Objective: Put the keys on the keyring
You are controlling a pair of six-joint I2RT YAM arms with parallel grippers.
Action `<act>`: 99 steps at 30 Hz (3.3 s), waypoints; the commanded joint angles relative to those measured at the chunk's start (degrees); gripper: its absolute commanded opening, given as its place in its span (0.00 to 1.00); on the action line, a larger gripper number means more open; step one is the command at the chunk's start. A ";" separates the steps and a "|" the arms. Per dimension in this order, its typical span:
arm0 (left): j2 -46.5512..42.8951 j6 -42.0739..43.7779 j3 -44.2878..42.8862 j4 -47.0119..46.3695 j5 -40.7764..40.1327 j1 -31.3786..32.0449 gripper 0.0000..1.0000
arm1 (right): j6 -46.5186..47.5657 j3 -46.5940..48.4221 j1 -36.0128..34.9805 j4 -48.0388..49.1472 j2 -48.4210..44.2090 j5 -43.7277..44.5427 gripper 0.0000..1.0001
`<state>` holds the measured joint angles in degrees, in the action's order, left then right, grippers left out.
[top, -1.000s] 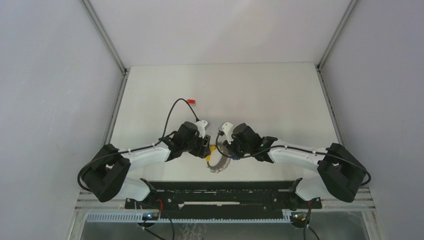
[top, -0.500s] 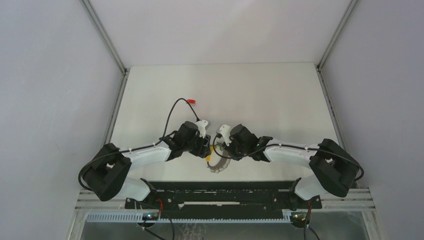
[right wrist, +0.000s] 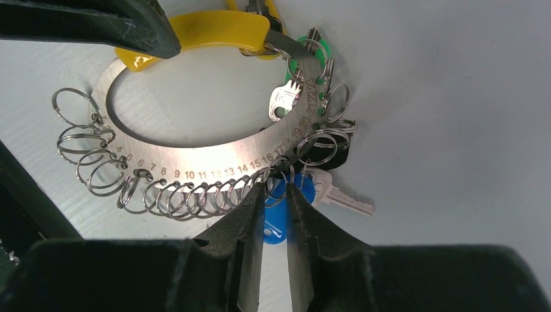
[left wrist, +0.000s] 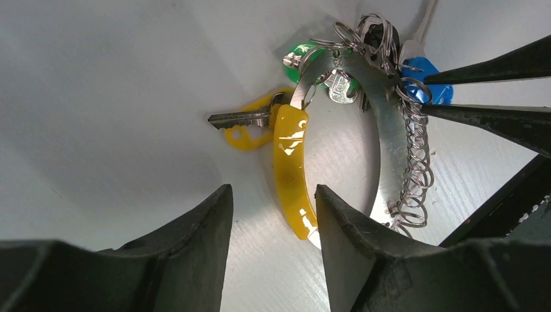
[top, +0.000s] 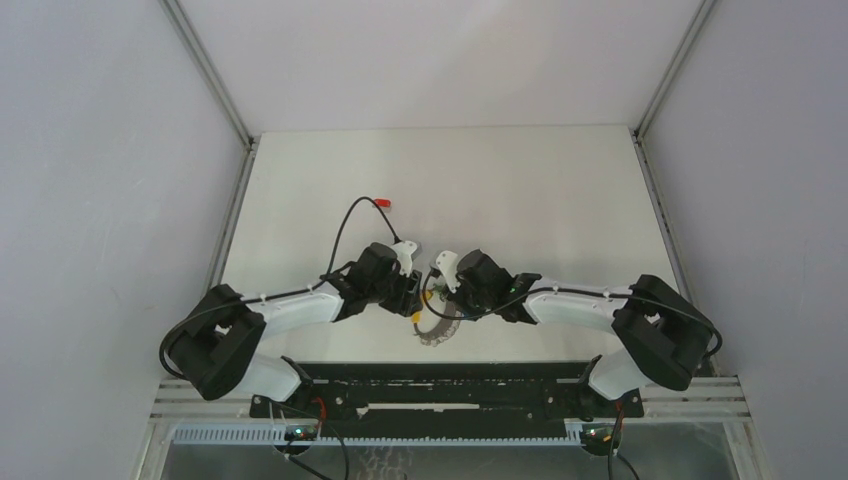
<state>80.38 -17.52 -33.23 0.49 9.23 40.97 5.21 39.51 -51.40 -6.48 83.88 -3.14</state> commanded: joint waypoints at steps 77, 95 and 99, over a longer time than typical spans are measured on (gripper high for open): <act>3.31 13.09 15.17 -70.81 34.15 -3.49 0.28 | 15.00 7.04 6.51 -5.44 -16.61 -21.57 0.00; 0.79 19.03 11.75 -59.82 32.83 -0.62 0.19 | 15.39 7.05 5.10 -5.06 -15.26 -21.82 0.00; 1.00 18.85 11.29 -59.84 33.03 -0.20 0.17 | 15.39 7.04 4.74 -4.69 -14.64 -21.92 0.00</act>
<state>82.59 0.21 -18.79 -58.24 41.95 40.07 19.81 44.01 -46.04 -14.15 69.34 -23.90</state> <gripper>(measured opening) 0.185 0.003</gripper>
